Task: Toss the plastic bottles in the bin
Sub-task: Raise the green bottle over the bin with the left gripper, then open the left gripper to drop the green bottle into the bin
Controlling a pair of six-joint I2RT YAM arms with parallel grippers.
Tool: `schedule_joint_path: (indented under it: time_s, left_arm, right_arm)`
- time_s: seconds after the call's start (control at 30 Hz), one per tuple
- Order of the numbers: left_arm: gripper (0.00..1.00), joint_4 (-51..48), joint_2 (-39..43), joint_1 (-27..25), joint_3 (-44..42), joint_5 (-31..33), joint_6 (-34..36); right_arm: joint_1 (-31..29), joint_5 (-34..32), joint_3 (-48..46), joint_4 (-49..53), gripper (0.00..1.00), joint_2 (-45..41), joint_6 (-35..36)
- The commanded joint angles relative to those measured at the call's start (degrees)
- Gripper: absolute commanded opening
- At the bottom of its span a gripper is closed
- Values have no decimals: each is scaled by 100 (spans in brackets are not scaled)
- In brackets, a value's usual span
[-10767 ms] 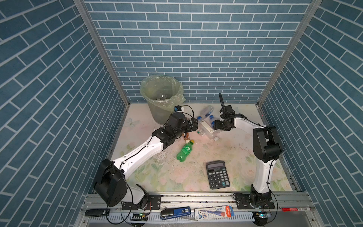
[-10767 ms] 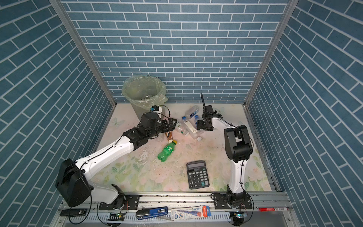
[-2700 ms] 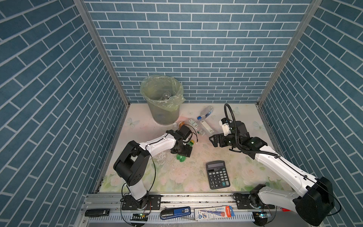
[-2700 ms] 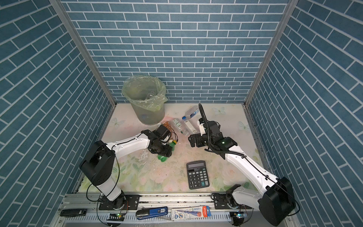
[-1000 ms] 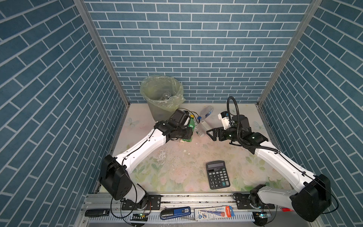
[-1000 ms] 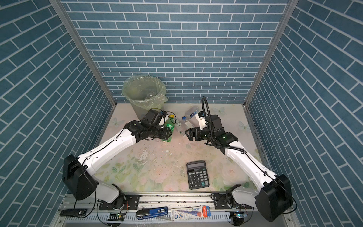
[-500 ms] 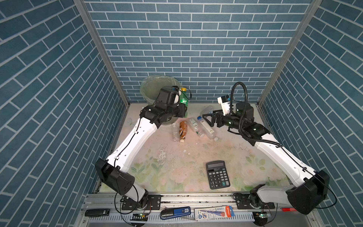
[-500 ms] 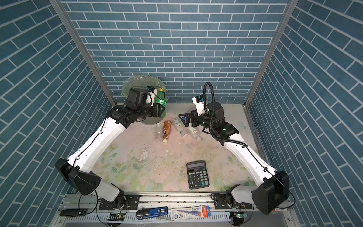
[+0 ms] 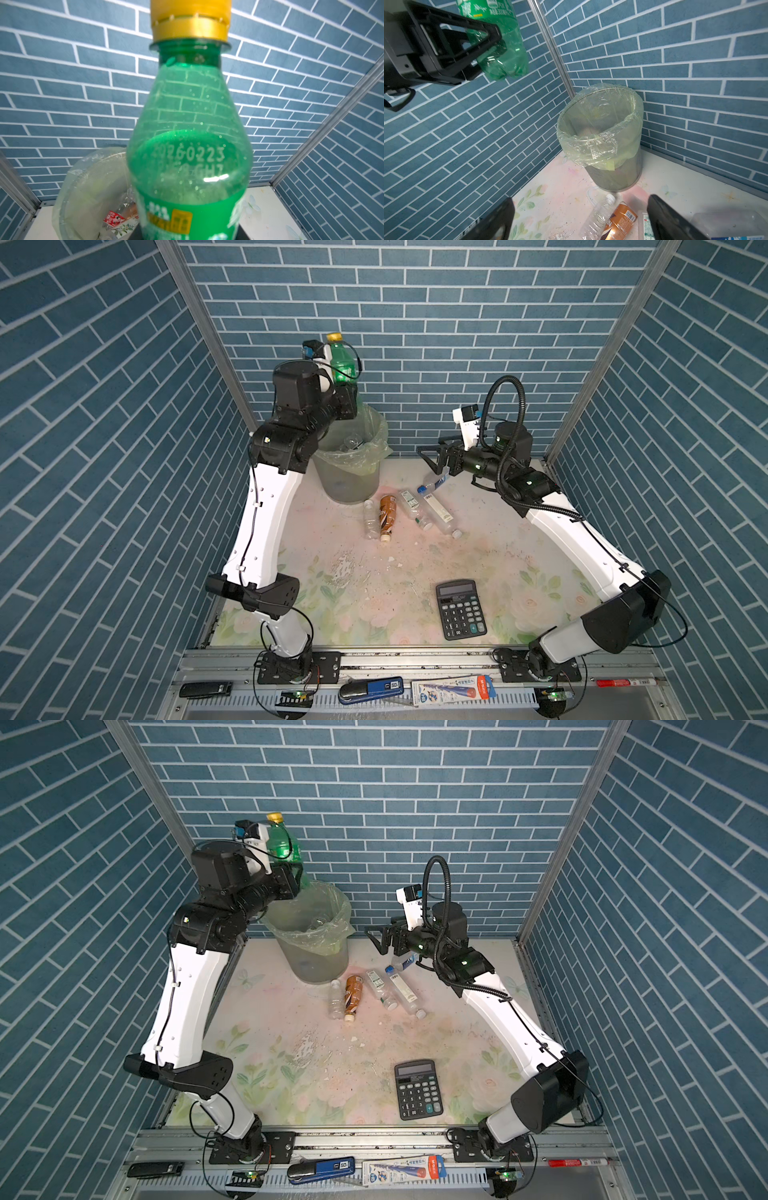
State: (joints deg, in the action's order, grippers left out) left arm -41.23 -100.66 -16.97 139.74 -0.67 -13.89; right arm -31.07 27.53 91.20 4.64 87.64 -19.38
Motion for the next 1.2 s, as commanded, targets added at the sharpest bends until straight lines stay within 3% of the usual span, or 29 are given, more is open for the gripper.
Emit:
schedule_joint_path:
  time_s: [0.0, 0.23, 0.5, 0.6, 0.77, 1.17]
  left_arm:
    - [45, -82, -256, 199, 510, 5, 77]
    - [43, 230, -385, 420, 592, -49, -2]
    - [44, 302, -1157, 727, 185, -469, -319]
    - [53, -167, -1687, 783, 319, -672, -482]
    - [99, -344, -1784, 750, -79, -1149, -679]
    - [99, -210, -1117, 601, -585, -1054, -580]
  right_arm:
    - [-2, 200, 565, -64, 99, 161, 188]
    - [-6, 262, 1092, -52, 99, 546, 174]
    - [-4, 253, 901, -51, 99, 642, 134]
    - [-2, 209, 766, -43, 99, 565, 153]
    - [-4, 132, 618, 17, 99, 467, 224]
    - [-4, 90, 324, -135, 99, 369, -3]
